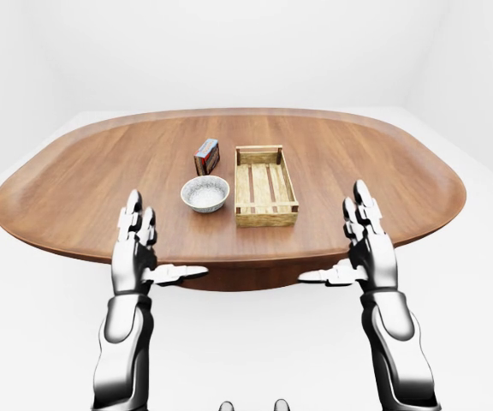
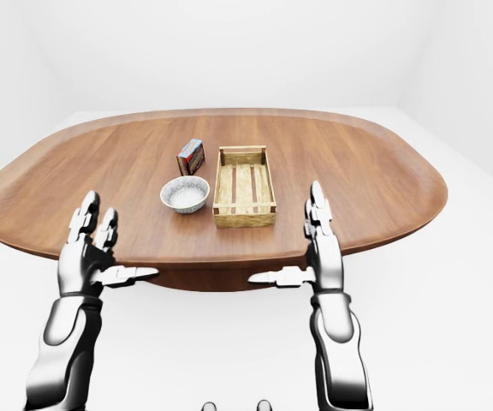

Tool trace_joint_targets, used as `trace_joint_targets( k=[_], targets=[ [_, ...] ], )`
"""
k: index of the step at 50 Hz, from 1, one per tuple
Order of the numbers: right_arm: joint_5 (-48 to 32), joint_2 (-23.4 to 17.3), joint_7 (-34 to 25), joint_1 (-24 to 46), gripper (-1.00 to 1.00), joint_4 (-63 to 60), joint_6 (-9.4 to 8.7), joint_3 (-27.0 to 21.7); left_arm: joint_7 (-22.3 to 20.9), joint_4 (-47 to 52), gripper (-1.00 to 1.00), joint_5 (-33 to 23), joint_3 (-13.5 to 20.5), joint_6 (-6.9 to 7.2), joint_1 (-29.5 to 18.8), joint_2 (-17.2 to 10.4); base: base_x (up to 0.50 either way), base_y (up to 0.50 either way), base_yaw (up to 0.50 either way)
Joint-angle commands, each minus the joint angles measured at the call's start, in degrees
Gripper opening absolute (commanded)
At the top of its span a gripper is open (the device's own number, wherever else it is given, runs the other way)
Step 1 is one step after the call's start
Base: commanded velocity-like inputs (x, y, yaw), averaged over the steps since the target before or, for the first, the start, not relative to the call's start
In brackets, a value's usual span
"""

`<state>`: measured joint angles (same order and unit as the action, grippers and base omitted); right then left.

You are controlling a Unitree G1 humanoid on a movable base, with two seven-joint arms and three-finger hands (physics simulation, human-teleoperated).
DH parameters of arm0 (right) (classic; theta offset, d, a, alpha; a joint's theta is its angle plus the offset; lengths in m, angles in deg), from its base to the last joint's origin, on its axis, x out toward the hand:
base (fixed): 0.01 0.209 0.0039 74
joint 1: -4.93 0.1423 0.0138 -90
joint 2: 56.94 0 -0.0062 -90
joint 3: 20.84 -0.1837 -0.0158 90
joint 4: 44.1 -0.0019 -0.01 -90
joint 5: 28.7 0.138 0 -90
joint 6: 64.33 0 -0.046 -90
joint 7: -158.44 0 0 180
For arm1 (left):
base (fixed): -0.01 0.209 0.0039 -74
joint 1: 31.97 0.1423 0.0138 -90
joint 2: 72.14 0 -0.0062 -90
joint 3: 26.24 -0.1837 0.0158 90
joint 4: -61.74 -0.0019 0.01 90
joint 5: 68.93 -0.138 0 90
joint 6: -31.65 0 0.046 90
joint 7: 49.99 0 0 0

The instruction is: Pick up the bowl on the left and put it in the tray.

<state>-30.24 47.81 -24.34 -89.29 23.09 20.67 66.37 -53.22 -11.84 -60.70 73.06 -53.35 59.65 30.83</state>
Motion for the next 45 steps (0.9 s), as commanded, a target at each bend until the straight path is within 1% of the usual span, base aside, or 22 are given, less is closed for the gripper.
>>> trace_joint_targets(
  k=[1, 12, 15, 18, 20, 28, 39, 45],
  targets=[
    [-2.18, 0.88, 0.33, -2.68, 1.00, -8.98, 0.00, 1.17, 0.37, 5.77, 1.00, 1.83, 3.23, 0.00, -0.07, -0.51, 0.00, 0.00, 0.00],
    [-2.01, 1.03, 0.61, -3.26, 1.00, -12.65, 0.00, 1.70, -0.26, 7.46, 1.00, 3.93, 6.53, 0.00, 0.43, -1.10, 0.00, 0.00, 0.00],
    [-2.81, 0.83, 0.37, -3.69, 1.00, -13.09, 0.00, 2.37, -0.41, 6.88, 1.00, 4.02, 6.77, 0.00, 0.53, -1.11, 0.00, 0.00, 0.00],
    [-4.51, 0.45, -0.77, -4.36, 1.00, -13.64, 0.00, 4.02, -0.75, 5.36, 1.00, 3.97, 6.88, 0.00, 0.60, -1.12, 0.00, 0.00, 0.00],
    [-4.35, 0.69, -0.82, -4.42, 1.00, -13.69, 0.00, 3.93, -0.74, 5.13, 1.00, 4.04, 6.88, 0.00, 0.55, -1.17, 0.00, 0.00, 0.00],
    [-4.89, 0.86, -0.68, -3.93, 1.00, -13.08, 0.00, 4.17, -1.14, 3.14, 1.00, 4.31, 7.07, 0.00, 0.69, -1.28, 0.00, 0.50, 0.00],
    [-4.99, 0.77, -0.51, -3.56, 1.00, -12.22, 0.00, 4.06, -1.25, 3.05, 1.00, 4.62, 7.19, 0.00, 0.99, -1.29, 0.00, 0.50, 0.00],
    [-4.49, 1.00, -0.40, -3.24, 1.00, -11.53, 0.00, 3.96, -1.35, 0.91, 1.00, 4.32, 7.02, 0.00, 0.53, -1.45, 0.00, 0.50, 0.00]
  ],
)
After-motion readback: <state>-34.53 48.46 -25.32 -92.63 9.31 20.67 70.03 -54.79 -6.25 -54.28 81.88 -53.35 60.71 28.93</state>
